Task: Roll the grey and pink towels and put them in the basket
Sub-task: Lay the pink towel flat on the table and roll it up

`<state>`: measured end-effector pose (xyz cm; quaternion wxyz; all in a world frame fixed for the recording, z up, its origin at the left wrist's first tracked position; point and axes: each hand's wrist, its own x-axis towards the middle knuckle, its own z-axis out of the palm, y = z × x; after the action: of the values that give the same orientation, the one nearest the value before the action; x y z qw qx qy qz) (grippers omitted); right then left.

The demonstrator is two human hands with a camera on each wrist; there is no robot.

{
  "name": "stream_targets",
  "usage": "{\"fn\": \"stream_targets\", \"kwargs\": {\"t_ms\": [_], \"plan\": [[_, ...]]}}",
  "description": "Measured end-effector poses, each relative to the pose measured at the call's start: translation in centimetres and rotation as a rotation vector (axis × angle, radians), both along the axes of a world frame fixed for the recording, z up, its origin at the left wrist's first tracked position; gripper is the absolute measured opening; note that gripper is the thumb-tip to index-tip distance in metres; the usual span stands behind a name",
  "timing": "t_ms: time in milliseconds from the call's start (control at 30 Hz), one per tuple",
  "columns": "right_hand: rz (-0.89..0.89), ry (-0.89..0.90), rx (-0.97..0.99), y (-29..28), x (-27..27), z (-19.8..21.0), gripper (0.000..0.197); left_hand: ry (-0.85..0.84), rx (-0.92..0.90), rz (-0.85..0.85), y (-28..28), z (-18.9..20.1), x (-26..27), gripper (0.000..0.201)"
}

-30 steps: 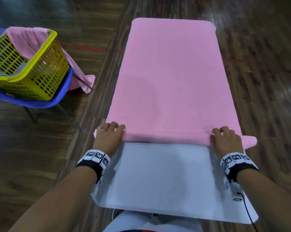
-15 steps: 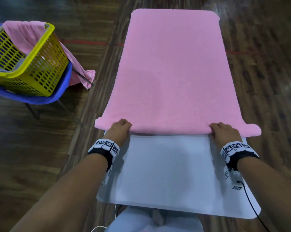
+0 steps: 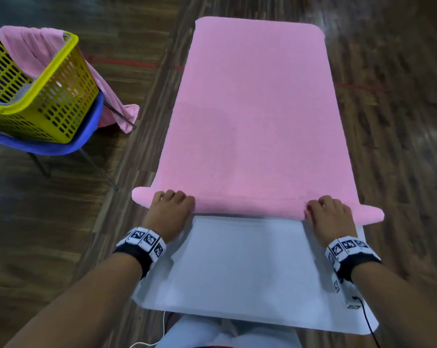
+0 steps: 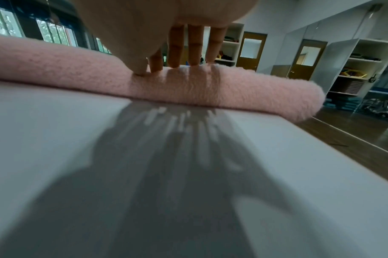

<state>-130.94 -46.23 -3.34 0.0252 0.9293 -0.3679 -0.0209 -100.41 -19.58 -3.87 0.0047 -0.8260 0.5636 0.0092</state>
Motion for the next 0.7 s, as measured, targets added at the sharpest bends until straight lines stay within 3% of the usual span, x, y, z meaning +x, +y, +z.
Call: {"fn": "stream_targets", "kwargs": {"t_ms": [133,233,400,533,600,700], "plan": [[-0.022,0.079,0.108,0.3,-0.7,-0.8,0.042,0.097,-0.057,0.038,1.0,-0.5,-0.4,0.04],[0.006,0.128,0.154,-1.1,0.0,-0.4,0.039,0.168,-0.033,0.05,-0.3,0.0,0.8,0.029],[-0.072,0.269,0.274,-3.5,2.5,1.2,0.027,0.106,0.233,0.091,-3.2,1.2,3.1,0.024],[-0.162,0.327,0.403,-3.8,3.7,2.2,0.025,0.29,0.448,0.185,-4.4,2.1,3.8,0.024],[-0.123,0.279,0.312,-3.1,3.2,2.2,0.025,0.292,0.454,0.206,-4.0,1.9,3.7,0.024],[-0.028,0.055,0.082,-1.3,1.6,1.2,0.02,0.035,0.228,0.123,-2.5,1.1,2.9,0.029]]}}
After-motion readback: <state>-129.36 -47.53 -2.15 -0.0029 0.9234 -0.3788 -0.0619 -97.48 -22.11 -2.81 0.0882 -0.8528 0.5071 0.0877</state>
